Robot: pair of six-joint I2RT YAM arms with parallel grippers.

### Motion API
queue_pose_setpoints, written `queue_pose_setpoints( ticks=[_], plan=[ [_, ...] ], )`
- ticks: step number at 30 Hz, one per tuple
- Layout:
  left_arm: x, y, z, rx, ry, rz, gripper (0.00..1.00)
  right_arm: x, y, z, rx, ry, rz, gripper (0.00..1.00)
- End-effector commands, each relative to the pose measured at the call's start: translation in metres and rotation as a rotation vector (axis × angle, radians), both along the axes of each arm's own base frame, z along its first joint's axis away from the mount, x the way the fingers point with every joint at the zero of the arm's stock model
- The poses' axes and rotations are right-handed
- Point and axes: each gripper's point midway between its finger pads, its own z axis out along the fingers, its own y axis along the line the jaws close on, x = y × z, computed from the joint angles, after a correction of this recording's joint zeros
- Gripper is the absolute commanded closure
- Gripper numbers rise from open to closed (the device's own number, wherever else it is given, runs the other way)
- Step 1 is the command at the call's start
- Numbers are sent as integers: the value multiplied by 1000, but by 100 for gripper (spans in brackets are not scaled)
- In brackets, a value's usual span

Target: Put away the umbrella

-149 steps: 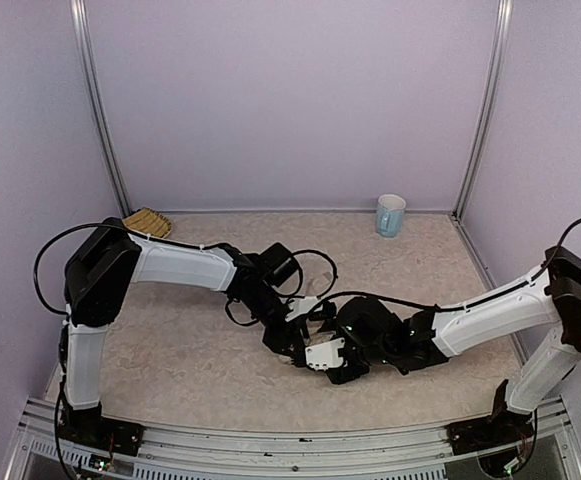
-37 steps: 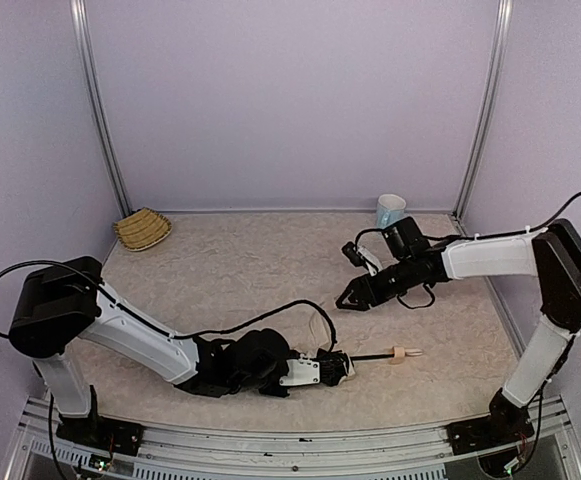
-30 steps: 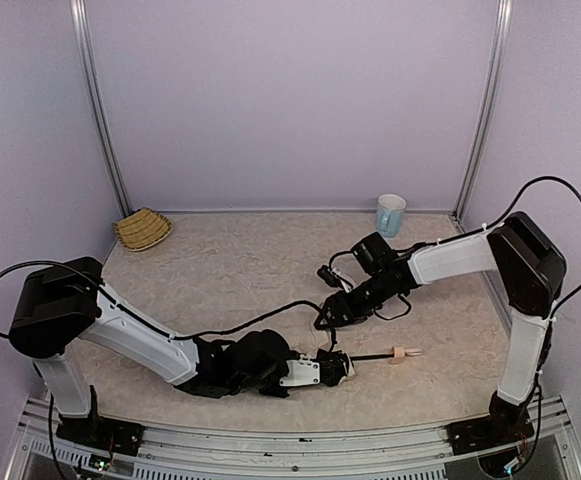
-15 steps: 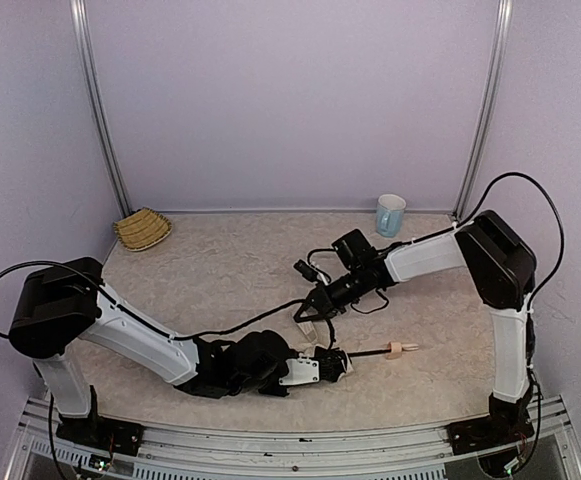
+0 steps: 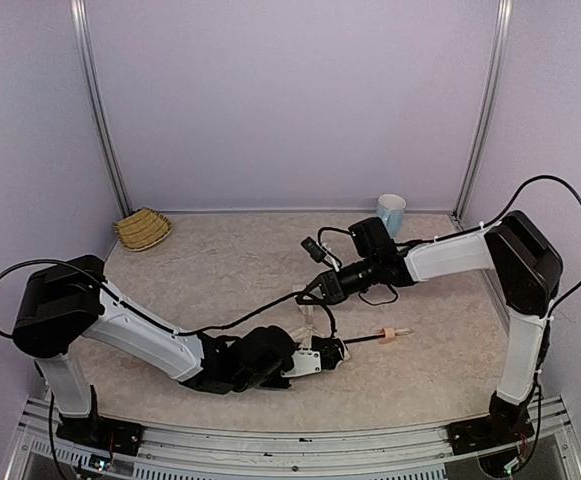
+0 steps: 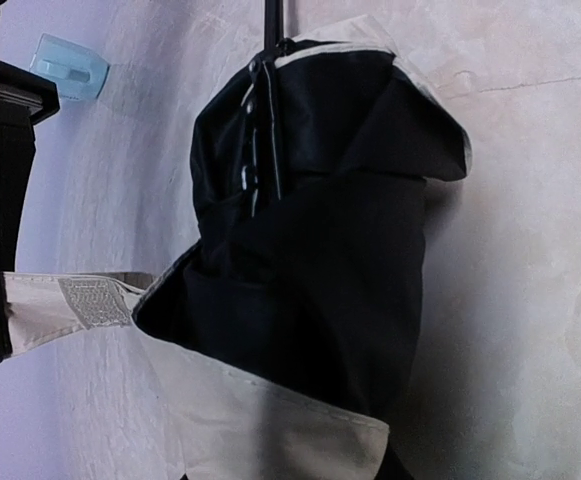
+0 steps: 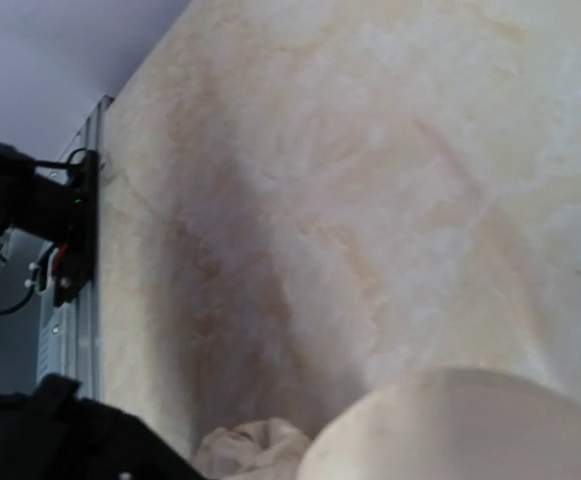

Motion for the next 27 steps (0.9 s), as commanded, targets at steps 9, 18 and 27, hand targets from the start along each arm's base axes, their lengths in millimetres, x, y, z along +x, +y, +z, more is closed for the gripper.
queue_pose_setpoints(
  ticks=[9,18,27],
  plan=[
    [-66,56,-89,322,482,-156,100,-10,-17,134,416,-455,56,100],
    [-48,41,-82,228,643,-121,100,-20,-28,133,391,-505,29,100],
    [-50,52,-101,355,822,-48,100,5,-44,85,134,-457,-122,58]
  ],
)
